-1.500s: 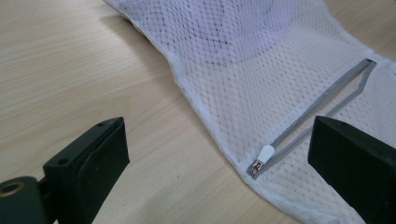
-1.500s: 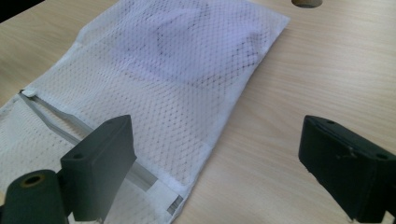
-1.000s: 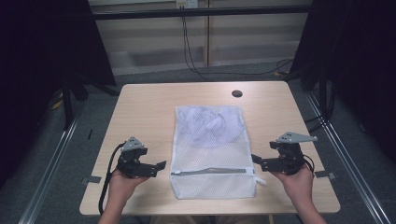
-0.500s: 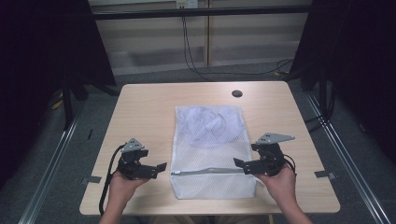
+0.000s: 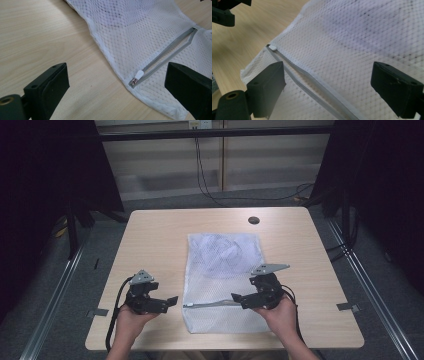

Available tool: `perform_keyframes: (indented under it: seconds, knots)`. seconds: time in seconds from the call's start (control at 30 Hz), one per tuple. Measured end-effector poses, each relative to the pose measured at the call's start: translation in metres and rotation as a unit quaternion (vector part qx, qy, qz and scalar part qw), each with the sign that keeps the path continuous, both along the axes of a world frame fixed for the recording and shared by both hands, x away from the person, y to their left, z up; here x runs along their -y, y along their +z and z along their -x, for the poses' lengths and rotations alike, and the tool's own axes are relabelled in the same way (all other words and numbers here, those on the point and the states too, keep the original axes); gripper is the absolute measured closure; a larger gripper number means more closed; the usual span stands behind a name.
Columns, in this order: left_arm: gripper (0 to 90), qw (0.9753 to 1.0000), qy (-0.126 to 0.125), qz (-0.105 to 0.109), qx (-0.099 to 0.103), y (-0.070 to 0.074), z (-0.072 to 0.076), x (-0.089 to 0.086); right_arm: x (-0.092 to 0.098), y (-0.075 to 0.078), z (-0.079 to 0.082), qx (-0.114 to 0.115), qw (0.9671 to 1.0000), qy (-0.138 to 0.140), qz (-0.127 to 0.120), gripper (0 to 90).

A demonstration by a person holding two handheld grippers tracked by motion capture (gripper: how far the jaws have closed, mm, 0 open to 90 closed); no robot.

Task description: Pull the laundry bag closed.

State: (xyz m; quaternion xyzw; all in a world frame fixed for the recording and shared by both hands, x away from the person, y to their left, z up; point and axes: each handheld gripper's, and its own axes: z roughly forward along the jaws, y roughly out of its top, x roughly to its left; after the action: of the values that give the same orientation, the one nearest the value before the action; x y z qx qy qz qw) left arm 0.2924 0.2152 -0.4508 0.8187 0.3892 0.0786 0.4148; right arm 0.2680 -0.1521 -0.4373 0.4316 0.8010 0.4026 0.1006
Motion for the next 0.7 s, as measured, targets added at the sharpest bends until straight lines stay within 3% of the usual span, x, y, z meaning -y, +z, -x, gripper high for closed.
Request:
perform_keyframes:
  seconds: [0.4,0.7]
  knots:
    - [5.9,1.0000,-0.001,0.001,-0.005,0.000,0.001,-0.003,-0.026,-0.004,-0.002,-0.005,0.9997,0.023,-0.003,11.9]
    - [6.4,0.9999,-0.009,0.001,-0.008,0.000,0.001,-0.002,-0.049,-0.007,-0.007,-0.014,0.9990,0.037,-0.022,15.9]
